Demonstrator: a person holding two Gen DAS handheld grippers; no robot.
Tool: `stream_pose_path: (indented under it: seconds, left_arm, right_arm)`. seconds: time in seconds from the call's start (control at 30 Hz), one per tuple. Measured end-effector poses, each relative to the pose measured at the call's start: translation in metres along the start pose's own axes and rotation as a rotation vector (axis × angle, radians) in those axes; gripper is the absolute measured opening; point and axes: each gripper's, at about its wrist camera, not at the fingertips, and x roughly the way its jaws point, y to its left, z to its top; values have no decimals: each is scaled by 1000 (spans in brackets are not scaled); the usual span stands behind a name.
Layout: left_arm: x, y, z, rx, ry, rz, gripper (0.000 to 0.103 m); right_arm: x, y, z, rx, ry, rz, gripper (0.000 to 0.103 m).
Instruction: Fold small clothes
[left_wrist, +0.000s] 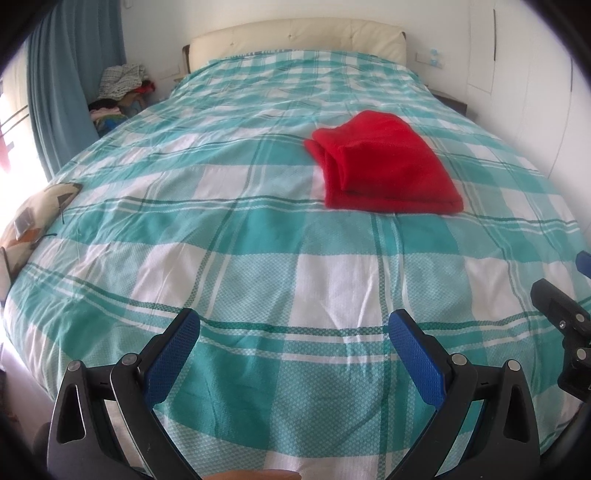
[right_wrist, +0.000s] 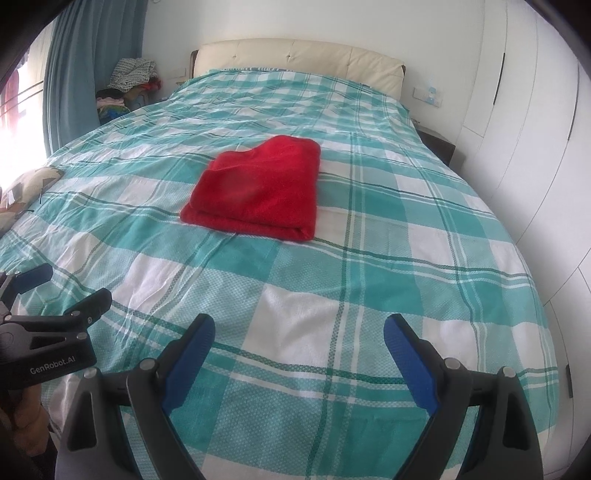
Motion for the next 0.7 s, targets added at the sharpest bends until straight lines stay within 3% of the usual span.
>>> stream_pose_path:
  seconds: [0.7]
  left_arm:
    - [-8, 2, 1, 13, -23, 1, 102]
  right_arm:
    - [-2, 4, -4, -6, 19, -18, 92]
